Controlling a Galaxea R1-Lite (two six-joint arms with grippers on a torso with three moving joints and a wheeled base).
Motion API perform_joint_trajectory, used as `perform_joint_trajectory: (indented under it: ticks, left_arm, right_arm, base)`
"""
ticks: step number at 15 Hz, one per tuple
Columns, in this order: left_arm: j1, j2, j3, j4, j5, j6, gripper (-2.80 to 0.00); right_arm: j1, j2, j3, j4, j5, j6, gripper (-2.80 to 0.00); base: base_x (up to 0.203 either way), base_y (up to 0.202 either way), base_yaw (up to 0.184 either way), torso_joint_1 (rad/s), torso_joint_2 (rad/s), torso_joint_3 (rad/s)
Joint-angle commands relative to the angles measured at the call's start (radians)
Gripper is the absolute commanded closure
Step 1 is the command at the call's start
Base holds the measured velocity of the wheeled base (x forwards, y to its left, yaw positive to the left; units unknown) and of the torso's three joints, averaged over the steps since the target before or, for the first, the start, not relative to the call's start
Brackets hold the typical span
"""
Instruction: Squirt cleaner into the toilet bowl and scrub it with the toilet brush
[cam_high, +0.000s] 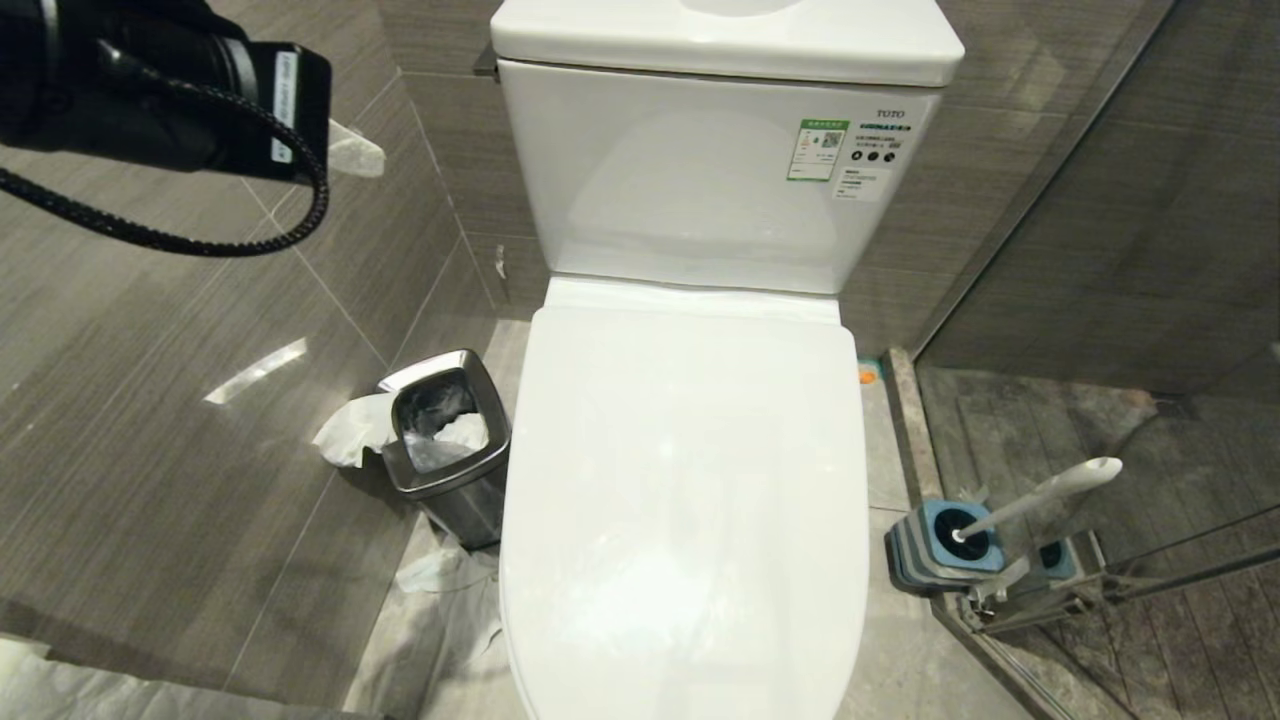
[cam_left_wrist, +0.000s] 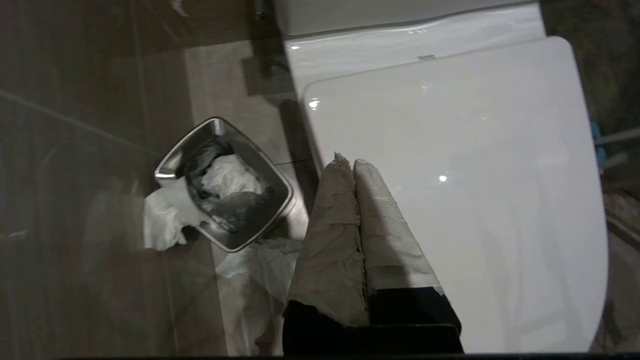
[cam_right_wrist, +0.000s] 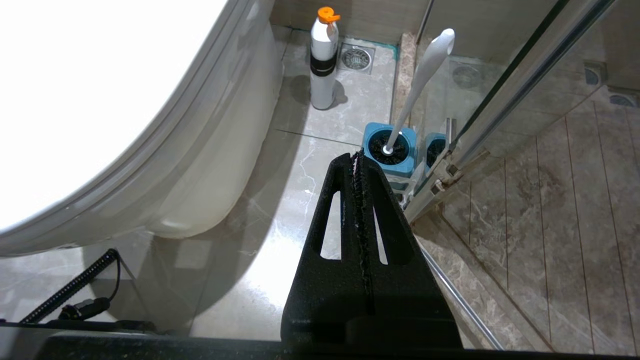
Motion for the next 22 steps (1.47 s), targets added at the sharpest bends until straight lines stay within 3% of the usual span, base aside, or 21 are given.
perform_joint_trajectory:
  ticks: [1,3,5,8,10,12,17,22]
  left_arm:
    - [0.004,-0.072,0.002,0.002,0.064,-0.004,0.00]
    - [-0.049,-0.120,0.006,-0.029,0.073,-0.004,0.00]
    - [-0.079,-0.166,0.027,-0.170,0.070,0.014,0.00]
    - [-0.065,-0.269,0.123,-0.369,0.074,0.113,0.00]
    - [0.005,-0.369,0.203,-0.423,0.073,0.186,0.00]
    - [0.073,-0.464,0.269,-0.441,0.069,0.215,0.00]
    - [0.228,-0.744,0.511,-0.525,-0.022,0.223,0.00]
    - [0.348,-1.002,0.721,-0.546,-0.053,0.219,0.00]
  right_arm:
    - [0.000,0.001,0.000,0.000,0.000,0.000,0.00]
    - [0.000,0.001,0.000,0.000,0.000,0.000,0.00]
    - [0.000,0.001,0.000,0.000,0.000,0.000,0.00]
    - [0.000,0.001,0.000,0.000,0.000,0.000,0.00]
    - [0.000,0.001,0.000,0.000,0.000,0.000,0.00]
    - [0.000,0.001,0.000,0.000,0.000,0.000,0.00]
    - [0.000,0.001,0.000,0.000,0.000,0.000,0.00]
    - [0.000,0.001,0.000,0.000,0.000,0.000,0.00]
  base:
    - [0.000,0.000,0.000,0.000,0.00,0.000]
    - [0.000,0.000,0.000,0.000,0.00,0.000]
    - [0.000,0.000,0.000,0.000,0.00,0.000]
    - [0.000,0.000,0.000,0.000,0.00,0.000]
    - [0.000,0.000,0.000,0.000,0.00,0.000]
    - [0.000,0.000,0.000,0.000,0.00,0.000]
    - [0.000,0.000,0.000,0.000,0.00,0.000]
    - [0.000,0.000,0.000,0.000,0.00,0.000]
